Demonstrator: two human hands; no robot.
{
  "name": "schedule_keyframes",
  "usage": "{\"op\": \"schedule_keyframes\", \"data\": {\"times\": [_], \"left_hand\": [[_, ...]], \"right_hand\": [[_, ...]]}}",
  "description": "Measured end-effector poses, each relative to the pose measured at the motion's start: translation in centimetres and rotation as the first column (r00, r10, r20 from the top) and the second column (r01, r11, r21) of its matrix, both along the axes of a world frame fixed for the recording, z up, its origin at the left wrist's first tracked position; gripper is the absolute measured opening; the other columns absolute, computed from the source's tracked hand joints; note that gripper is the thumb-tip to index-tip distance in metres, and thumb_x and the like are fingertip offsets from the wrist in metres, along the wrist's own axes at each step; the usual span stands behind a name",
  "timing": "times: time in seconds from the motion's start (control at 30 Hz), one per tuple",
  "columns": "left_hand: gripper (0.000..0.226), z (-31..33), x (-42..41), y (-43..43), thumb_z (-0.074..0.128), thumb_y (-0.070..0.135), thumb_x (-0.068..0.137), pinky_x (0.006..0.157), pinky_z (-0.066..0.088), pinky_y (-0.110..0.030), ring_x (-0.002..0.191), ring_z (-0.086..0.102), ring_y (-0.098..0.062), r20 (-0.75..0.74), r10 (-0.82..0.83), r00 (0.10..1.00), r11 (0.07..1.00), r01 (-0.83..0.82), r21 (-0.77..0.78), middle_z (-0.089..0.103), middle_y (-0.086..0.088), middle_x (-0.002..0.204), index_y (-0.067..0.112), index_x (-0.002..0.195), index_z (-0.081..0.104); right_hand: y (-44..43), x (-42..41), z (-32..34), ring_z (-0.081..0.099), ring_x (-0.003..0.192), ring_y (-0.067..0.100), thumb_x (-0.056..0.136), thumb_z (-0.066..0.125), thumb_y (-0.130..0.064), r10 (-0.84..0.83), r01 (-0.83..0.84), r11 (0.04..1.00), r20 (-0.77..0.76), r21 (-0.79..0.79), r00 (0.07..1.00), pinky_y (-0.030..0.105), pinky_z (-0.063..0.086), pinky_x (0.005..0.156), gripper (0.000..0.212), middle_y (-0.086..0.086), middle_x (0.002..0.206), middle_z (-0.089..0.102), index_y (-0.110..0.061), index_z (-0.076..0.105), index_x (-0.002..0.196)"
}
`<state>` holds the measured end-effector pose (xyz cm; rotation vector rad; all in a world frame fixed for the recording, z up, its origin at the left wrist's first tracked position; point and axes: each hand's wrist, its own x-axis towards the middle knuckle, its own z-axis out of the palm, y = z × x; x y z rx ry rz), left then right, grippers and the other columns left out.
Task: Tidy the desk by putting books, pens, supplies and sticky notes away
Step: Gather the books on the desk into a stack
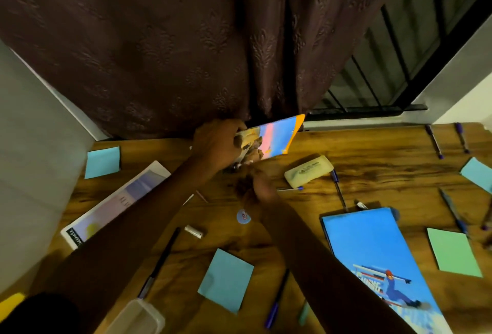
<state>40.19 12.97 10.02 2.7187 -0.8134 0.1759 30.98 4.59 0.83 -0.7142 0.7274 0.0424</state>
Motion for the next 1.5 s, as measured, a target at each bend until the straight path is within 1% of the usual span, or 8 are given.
{"op": "schedule_keyframes", "data": {"times": [0.43, 0.57, 0.7, 1.0, 1.1, 1.2, 1.3, 1.5], "left_hand": [[0.019, 6.0, -13.0, 2.5, 0.072, 0.026, 0.091, 0.084, 0.055, -0.033, 0.097, 0.07, -0.014, -0.095, -0.002, 0.995, 0.842, -0.049, -0.537, 0.073, 0.009, 0.101, 0.024, 0.109, 0.071], [0.026, 4.4, -17.0, 0.9, 0.074, 0.022, 0.091, 0.089, 0.056, -0.031, 0.103, 0.068, -0.01, -0.334, -0.036, 0.942, 0.764, -0.19, -0.617, 0.072, 0.006, 0.109, 0.019, 0.116, 0.069], [0.042, 1.5, -22.5, -1.4, 0.073, 0.016, 0.092, 0.085, 0.052, -0.013, 0.11, 0.064, -0.001, -0.5, -0.095, 0.861, 0.687, -0.307, -0.659, 0.07, 0.006, 0.122, 0.024, 0.132, 0.063], [0.025, -4.2, -34.0, -7.9, 0.061, 0.011, 0.099, 0.081, 0.063, -0.04, 0.107, 0.068, -0.038, -0.81, -0.158, 0.565, 0.596, -0.599, -0.534, 0.07, -0.017, 0.116, 0.008, 0.124, 0.063], [0.018, -6.0, -36.3, -9.3, 0.068, 0.011, 0.095, 0.085, 0.059, -0.061, 0.1, 0.072, -0.04, -0.891, -0.138, 0.433, 0.61, -0.671, -0.421, 0.072, -0.014, 0.109, 0.023, 0.107, 0.071], [0.016, -8.0, -37.5, -10.3, 0.076, 0.026, 0.082, 0.085, 0.06, -0.057, 0.094, 0.074, -0.03, -0.863, -0.016, 0.504, 0.696, -0.614, -0.372, 0.075, -0.006, 0.103, 0.03, 0.097, 0.074], [0.008, -8.9, -39.0, -12.0, 0.071, 0.004, 0.09, 0.083, 0.06, -0.053, 0.084, 0.073, -0.031, -0.882, 0.026, 0.471, 0.706, -0.633, -0.317, 0.074, -0.01, 0.092, 0.011, 0.093, 0.073], [0.009, -11.1, -39.6, -12.9, 0.07, 0.011, 0.077, 0.063, 0.062, -0.052, 0.062, 0.074, -0.027, -0.801, 0.137, 0.583, 0.806, -0.536, -0.252, 0.074, -0.008, 0.066, 0.011, 0.07, 0.075]], "right_hand": [[-7.8, -12.4, 6.1, 0.067, 0.103, 0.027, 0.1, 0.062, -0.019, 0.041, -0.015, 0.99, 0.183, -0.142, 0.982, 0.05, 0.051, 0.103, 0.027, 0.012, 0.114, 0.072, -0.008, 0.065, 0.126], [-11.8, -17.6, 5.8, 0.058, 0.075, 0.018, 0.1, 0.06, -0.008, 0.05, 0.002, 0.949, 0.156, -0.315, 0.986, 0.046, 0.054, 0.088, 0.009, 0.002, 0.082, 0.062, -0.015, 0.064, 0.096], [-16.1, -23.0, 5.5, 0.068, 0.078, 0.017, 0.097, 0.067, -0.012, 0.077, -0.021, 0.879, 0.098, -0.477, 0.992, 0.04, 0.061, 0.077, 0.007, 0.0, 0.083, 0.068, -0.013, 0.07, 0.103], [-25.1, -32.0, 2.7, 0.069, 0.09, 0.032, 0.099, 0.065, -0.015, 0.201, -0.216, 0.753, -0.094, -0.622, 0.975, 0.034, 0.06, 0.067, 0.02, 0.021, 0.1, 0.07, -0.003, 0.069, 0.116], [-26.9, -33.7, 1.5, 0.071, 0.086, 0.027, 0.1, 0.065, -0.015, 0.235, -0.274, 0.681, -0.153, -0.679, 0.96, 0.028, 0.057, 0.062, 0.013, 0.018, 0.1, 0.073, -0.01, 0.072, 0.109], [-28.5, -34.4, -0.3, 0.073, 0.086, 0.024, 0.093, 0.071, -0.021, 0.234, -0.327, 0.529, -0.235, -0.784, 0.943, 0.037, 0.06, 0.072, 0.009, 0.009, 0.097, 0.078, -0.019, 0.078, 0.099], [-29.6, -34.8, -1.4, 0.073, 0.093, 0.02, 0.092, 0.071, -0.024, 0.282, -0.421, 0.28, -0.346, -0.863, 0.895, 0.039, 0.058, 0.088, 0.015, 0.002, 0.101, 0.078, -0.018, 0.08, 0.103], [-29.8, -35.8, -1.6, 0.059, 0.076, -0.004, 0.094, 0.068, -0.015, 0.302, -0.423, 0.243, -0.346, -0.873, 0.888, 0.013, 0.043, 0.069, 0.012, 0.0, 0.091, 0.071, -0.014, 0.078, 0.102]]}}
